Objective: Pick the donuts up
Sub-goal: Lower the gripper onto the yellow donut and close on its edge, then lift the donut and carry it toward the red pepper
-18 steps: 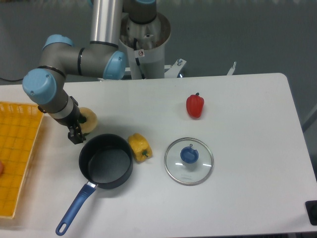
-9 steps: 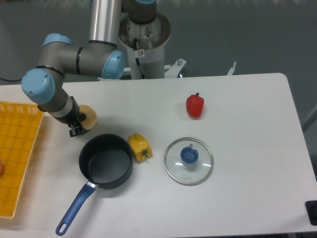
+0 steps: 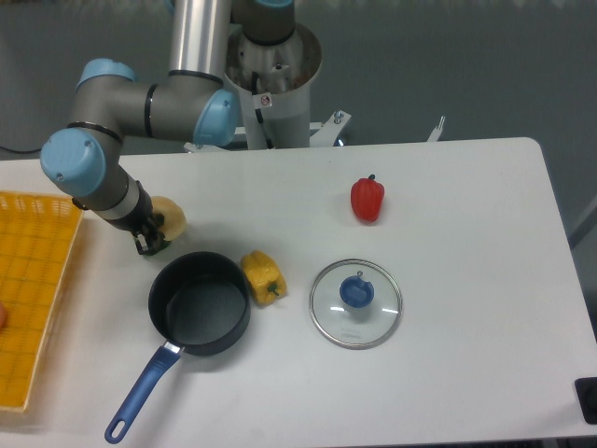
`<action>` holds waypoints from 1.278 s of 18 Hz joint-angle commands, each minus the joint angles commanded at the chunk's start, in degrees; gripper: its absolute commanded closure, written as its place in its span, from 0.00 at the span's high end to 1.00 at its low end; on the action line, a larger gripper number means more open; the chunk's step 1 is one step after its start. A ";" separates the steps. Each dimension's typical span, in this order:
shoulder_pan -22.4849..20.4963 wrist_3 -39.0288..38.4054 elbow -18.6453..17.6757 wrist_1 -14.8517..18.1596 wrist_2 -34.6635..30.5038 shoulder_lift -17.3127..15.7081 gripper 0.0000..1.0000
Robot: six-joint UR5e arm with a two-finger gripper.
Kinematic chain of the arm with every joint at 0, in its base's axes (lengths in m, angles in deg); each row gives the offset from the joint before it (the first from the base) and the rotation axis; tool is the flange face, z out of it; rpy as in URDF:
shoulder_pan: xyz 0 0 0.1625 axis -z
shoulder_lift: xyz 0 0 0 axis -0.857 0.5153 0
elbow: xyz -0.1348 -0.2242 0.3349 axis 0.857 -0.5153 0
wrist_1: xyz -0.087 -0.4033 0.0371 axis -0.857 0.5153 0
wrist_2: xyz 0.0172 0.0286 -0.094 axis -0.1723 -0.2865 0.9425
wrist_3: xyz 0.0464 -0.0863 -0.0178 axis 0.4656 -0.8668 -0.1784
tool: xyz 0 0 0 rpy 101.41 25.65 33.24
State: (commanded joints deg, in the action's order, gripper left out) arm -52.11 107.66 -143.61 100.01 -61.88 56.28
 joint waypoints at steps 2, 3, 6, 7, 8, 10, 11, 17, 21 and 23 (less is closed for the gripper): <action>-0.96 0.09 1.57 1.75 0.09 -1.05 0.24; -2.10 0.26 2.72 3.33 0.17 -1.93 0.23; -6.31 0.35 5.88 4.05 0.96 -2.46 0.23; -8.68 0.44 6.50 3.96 1.49 -2.55 0.23; -10.79 0.61 7.12 3.87 1.76 -3.16 0.23; -14.84 1.84 7.74 3.70 2.28 -3.87 0.23; -17.03 3.85 7.82 3.70 2.37 -4.22 0.23; -27.41 14.58 8.97 3.78 3.87 -4.22 0.23; -30.50 18.71 8.79 3.70 3.87 -4.05 0.24; -31.64 20.82 8.27 3.70 3.87 -3.96 0.23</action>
State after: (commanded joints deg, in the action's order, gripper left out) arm -83.75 128.48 -135.34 103.71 -58.01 52.32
